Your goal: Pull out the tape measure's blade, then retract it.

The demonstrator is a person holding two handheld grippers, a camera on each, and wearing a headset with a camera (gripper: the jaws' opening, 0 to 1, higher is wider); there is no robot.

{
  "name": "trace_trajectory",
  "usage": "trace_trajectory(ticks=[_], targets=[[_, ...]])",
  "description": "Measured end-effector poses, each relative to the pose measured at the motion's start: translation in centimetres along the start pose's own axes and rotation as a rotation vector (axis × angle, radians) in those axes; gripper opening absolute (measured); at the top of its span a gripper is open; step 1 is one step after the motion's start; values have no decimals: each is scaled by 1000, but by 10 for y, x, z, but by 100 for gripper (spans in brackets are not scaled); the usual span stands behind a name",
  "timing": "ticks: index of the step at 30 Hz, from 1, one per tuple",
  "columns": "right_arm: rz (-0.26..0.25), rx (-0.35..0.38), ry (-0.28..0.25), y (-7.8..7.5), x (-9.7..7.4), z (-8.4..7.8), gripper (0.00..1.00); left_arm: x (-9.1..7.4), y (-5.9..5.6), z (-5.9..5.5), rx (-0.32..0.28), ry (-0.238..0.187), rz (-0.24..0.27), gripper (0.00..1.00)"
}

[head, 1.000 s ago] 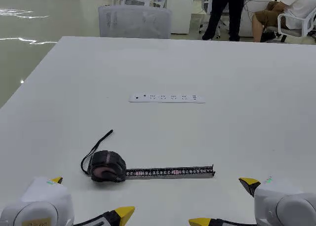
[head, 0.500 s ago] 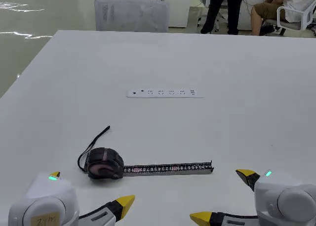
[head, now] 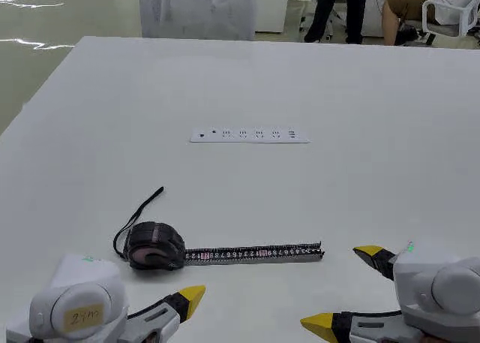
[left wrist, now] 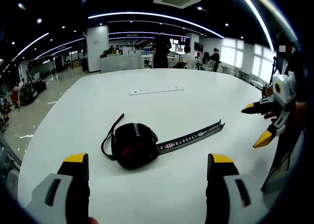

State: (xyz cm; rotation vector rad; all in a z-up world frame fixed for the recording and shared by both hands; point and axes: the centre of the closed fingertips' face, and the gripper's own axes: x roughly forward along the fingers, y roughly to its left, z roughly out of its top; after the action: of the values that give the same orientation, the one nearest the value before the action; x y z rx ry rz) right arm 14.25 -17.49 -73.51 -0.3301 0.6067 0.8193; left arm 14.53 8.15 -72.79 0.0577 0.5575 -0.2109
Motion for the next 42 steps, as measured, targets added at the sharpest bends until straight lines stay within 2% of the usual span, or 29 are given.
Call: trace_trajectory(ticks=[7,10,17,25,27,29,32,42], targets=[[52,-60,35,-11,1,-8,84,9,1,-1,0,20,15,99],[73,-105,36,-17,0,-7,80,14,4,-2,-11,27,21,99],[114,-141,34,-30,1,-8,74,20,4,-1,-22,30,27,99],[186,-252,43,-40,4,-2,69,28,9,2,-34,38,38,99],[195,-260,45,-43,5,-1,69,30,11,2,-34,42,42,98],[213,-293,49,-44,7,1,67,31,12,1,-33,44,46,98],[235,-382,71,-45,10,1,64,32,13,1,-35,47,50,98],[303,-418,84,-53,22,2,56,37,16,1,-35,63,48,98]])
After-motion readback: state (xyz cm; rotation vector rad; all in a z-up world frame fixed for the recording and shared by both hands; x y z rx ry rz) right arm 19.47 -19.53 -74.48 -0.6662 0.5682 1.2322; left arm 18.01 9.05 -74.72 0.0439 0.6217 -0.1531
